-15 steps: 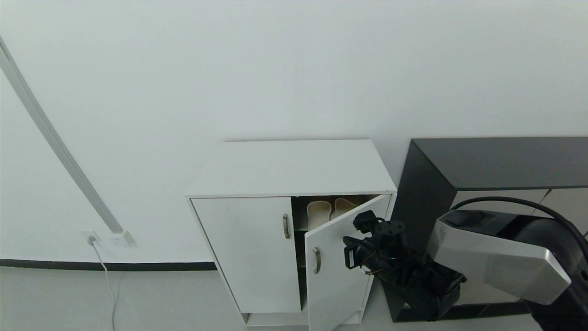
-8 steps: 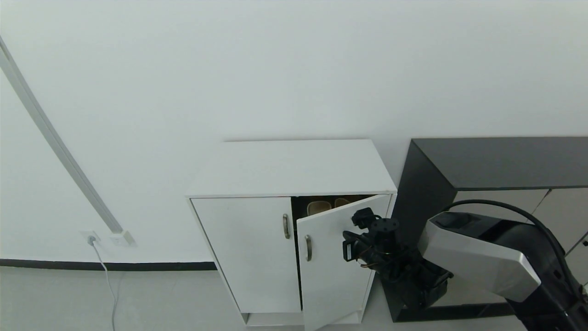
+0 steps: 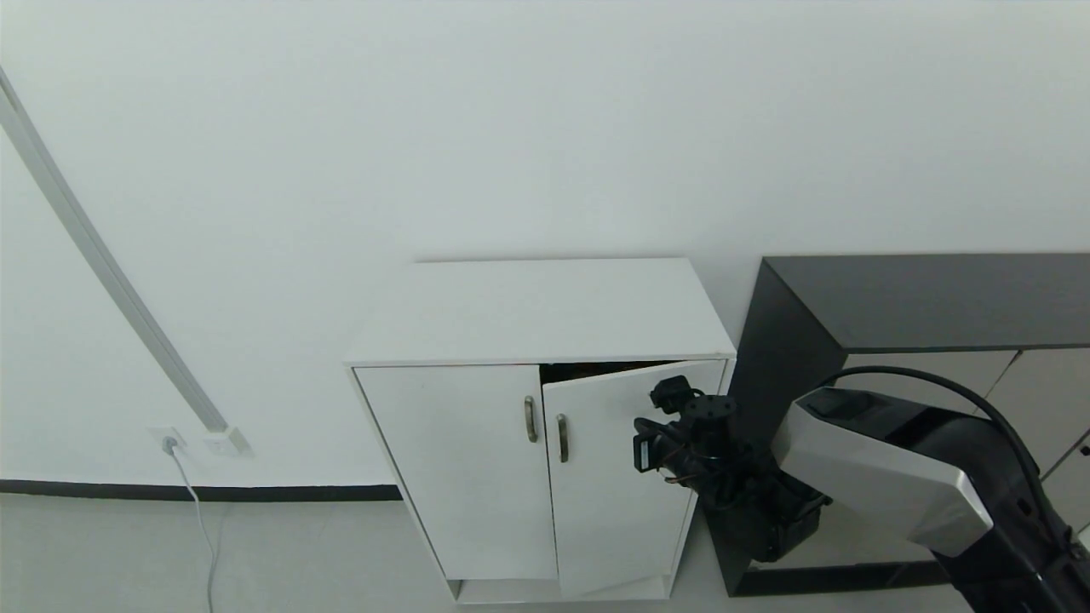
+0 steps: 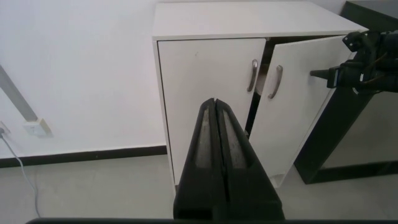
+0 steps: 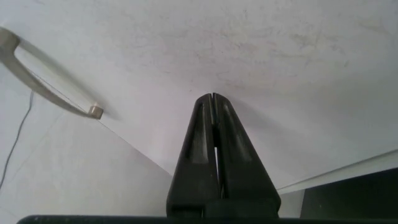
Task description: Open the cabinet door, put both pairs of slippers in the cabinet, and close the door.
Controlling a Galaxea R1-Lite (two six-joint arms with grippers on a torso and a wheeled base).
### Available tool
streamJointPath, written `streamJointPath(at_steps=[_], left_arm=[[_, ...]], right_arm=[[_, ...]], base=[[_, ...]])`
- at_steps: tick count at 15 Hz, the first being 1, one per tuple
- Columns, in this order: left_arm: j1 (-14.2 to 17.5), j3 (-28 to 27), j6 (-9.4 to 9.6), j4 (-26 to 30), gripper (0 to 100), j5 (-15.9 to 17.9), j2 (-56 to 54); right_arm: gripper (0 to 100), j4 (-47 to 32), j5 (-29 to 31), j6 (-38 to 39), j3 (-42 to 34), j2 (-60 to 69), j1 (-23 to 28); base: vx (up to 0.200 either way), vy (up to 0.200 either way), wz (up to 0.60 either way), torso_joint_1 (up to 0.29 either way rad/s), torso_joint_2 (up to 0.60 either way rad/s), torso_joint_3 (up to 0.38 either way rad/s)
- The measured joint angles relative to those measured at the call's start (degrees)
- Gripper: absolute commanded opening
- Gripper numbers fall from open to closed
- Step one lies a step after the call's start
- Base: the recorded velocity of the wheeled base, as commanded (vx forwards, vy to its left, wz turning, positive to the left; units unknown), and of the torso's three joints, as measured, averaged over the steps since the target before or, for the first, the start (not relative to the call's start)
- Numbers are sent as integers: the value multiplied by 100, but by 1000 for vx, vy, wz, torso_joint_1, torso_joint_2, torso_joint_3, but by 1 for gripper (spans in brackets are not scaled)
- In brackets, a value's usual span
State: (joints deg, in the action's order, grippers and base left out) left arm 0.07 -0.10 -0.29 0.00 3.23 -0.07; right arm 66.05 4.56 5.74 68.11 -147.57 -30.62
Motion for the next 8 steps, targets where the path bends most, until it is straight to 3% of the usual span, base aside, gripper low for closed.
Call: streamJointPath(at_steps=[8], left_arm=[[0, 0, 0, 0, 0, 2, 0]], right_arm=[[0, -165, 0, 2, 245, -87, 144]], base=[[0, 0, 0, 0, 0, 0]])
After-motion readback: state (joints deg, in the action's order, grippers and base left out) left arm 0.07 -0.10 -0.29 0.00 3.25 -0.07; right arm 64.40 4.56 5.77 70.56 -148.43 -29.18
